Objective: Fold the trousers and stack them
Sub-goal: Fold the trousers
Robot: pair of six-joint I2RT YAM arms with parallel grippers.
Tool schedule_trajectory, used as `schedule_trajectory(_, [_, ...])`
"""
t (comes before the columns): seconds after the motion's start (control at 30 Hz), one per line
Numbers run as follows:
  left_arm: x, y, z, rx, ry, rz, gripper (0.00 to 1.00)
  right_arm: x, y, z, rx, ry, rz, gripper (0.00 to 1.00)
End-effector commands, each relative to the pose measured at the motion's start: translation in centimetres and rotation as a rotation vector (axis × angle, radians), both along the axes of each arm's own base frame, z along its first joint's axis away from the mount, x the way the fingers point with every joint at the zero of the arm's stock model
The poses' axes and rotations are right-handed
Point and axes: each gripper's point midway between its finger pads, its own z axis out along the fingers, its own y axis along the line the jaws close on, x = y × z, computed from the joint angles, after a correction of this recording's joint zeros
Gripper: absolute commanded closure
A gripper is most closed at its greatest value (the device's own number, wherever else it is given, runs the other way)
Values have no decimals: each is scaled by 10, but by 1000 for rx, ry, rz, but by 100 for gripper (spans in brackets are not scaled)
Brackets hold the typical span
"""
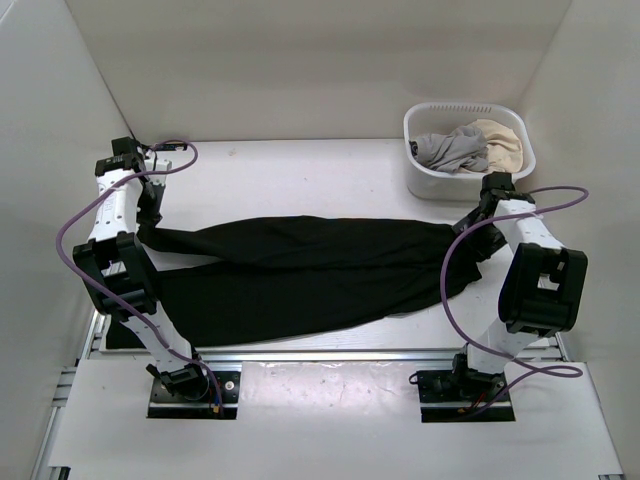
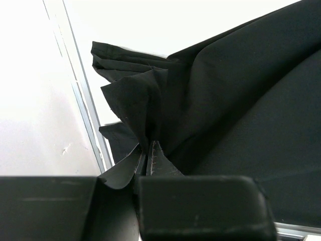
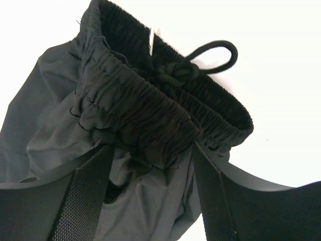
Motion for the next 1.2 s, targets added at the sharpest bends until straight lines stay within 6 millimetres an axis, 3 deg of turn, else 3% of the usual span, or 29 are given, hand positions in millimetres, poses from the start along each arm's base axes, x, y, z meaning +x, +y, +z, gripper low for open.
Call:
schedule_trajectory(0.0, [0, 3, 23, 24, -57, -1, 86, 10, -6, 8, -34, -49, -2, 30])
schedule_trajectory(0.07, [0, 3, 23, 24, -57, -1, 86, 8, -4, -2, -20, -26, 2, 32])
schedule_trajectory(0.13, [1, 2, 23, 15, -59, -5, 86, 7, -1, -10, -19, -14, 11, 43])
schedule_trajectory(0.17, [-2, 1, 22, 12, -51, -5, 86, 9, -1, -15, -16, -19, 2, 72])
schedule_trajectory(0.23, [1, 2, 25, 15, -61, -5, 86, 6, -5, -25, -37, 6, -5, 96])
schedule_trajectory(0.27, [1, 2, 29, 15, -62, -5, 86, 9, -8, -25, -55, 6, -10, 100])
schedule_trajectory(0.37, [2, 6, 41, 42, -73, -7, 86, 23, -12, -10, -73, -22, -1, 100])
schedule_trajectory(0.43, [2, 13, 49, 80, -74, -3, 86, 36, -21, 12, -92, -90, -21, 100])
schedule_trajectory(0.47, [-8, 26, 65, 150, -66, 11, 86, 34, -39, 37, -112, -156, -71, 100])
schedule_trajectory(0.5, [-9, 29, 66, 166, -61, 19, 86, 34, -39, 46, -116, -181, -72, 100])
schedule_trajectory(0.57, [-29, 39, 71, 191, -40, 44, 86, 24, -49, 54, -114, -197, -108, 100])
schedule_trajectory(0.6, [-41, 41, 70, 198, -14, 47, 86, 10, -48, 54, -104, -189, -114, 100])
schedule_trajectory(0.63, [-61, 44, 54, 194, 46, 59, 86, 0, -46, 52, -84, -178, -118, 100])
schedule_trajectory(0.7, [-90, 43, 52, 203, 69, 72, 86, -20, -50, 51, -65, -190, -168, 100])
schedule_trajectory(0.73, [-115, 39, 29, 176, 143, 82, 86, -40, -46, 31, -45, -137, -174, 100])
schedule_trajectory(0.8, [-138, 32, 20, 170, 159, 90, 86, -54, -40, 21, -24, -131, -176, 100])
schedule_trajectory(0.83, [-159, 27, 0, 146, 220, 96, 86, -69, -34, 4, -4, -81, -173, 100])
schedule_trajectory(0.9, [-178, 25, -6, 164, 233, 112, 86, -79, -31, -9, 14, -50, -179, 100])
schedule_trajectory(0.93, [-194, 22, -19, 170, 276, 113, 86, -82, -27, -15, 36, -45, -184, 100])
schedule_trajectory(1.07, [-214, 19, -39, 203, 289, 114, 86, -95, -19, -40, 70, 13, -191, 100])
schedule_trajectory(1.17, [-224, 11, -51, 180, 304, 117, 86, -101, -19, -48, 62, 48, -174, 100])
